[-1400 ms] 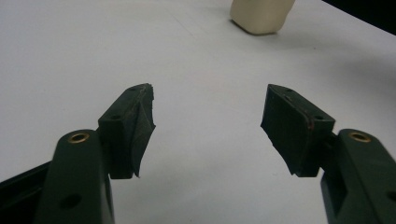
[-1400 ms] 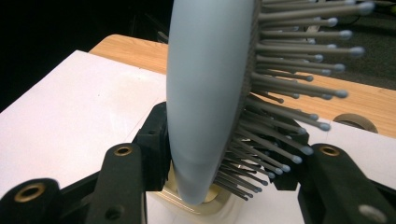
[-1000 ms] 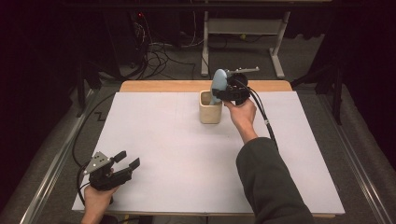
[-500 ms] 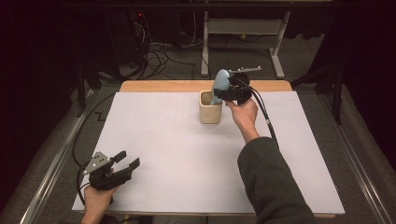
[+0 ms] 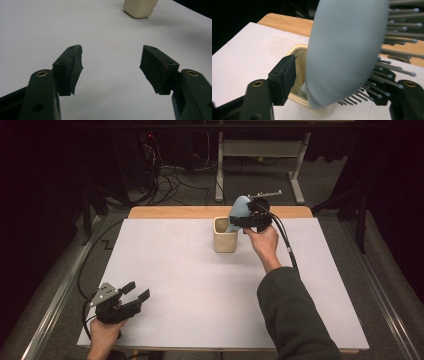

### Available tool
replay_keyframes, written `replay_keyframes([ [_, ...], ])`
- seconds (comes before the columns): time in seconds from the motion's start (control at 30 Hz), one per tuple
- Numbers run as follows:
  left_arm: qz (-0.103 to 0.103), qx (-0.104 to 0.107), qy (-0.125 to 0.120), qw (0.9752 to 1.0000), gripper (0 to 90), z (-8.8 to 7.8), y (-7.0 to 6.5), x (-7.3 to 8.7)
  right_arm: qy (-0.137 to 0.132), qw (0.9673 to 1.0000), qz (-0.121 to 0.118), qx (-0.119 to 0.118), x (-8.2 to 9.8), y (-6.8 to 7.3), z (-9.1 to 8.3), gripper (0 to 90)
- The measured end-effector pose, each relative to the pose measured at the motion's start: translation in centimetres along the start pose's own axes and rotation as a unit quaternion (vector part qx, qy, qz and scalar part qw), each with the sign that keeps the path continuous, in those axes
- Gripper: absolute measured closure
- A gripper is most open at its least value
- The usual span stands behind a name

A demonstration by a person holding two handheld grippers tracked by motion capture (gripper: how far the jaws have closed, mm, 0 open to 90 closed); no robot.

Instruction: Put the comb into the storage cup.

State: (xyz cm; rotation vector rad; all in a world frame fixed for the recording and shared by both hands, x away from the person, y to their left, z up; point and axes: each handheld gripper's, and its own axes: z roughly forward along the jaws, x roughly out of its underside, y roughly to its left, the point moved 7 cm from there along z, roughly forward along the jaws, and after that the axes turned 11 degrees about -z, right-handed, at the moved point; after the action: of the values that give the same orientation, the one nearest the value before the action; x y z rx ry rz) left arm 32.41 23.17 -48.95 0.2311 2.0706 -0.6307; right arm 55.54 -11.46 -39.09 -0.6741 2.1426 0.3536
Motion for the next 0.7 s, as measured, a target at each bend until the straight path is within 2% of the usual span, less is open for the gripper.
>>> replay_keyframes([
  [0.37,0.001,0.000,0.000,1.0000,34.4,-0.1,0.0,0.0,0.005,0.9999,-0.002,-0.010,0.2,0.0,-0.2,27.5],
  [0.6,0.002,-0.001,0.000,1.0000,34.4,-0.1,0.0,0.0,0.007,0.9999,-0.011,-0.005,0.3,0.1,-0.7,27.5],
  [0.7,0.001,-0.001,0.000,1.0000,34.4,-0.1,0.0,0.0,-0.008,0.9999,-0.010,-0.001,0.4,-0.1,-1.0,29.4],
])
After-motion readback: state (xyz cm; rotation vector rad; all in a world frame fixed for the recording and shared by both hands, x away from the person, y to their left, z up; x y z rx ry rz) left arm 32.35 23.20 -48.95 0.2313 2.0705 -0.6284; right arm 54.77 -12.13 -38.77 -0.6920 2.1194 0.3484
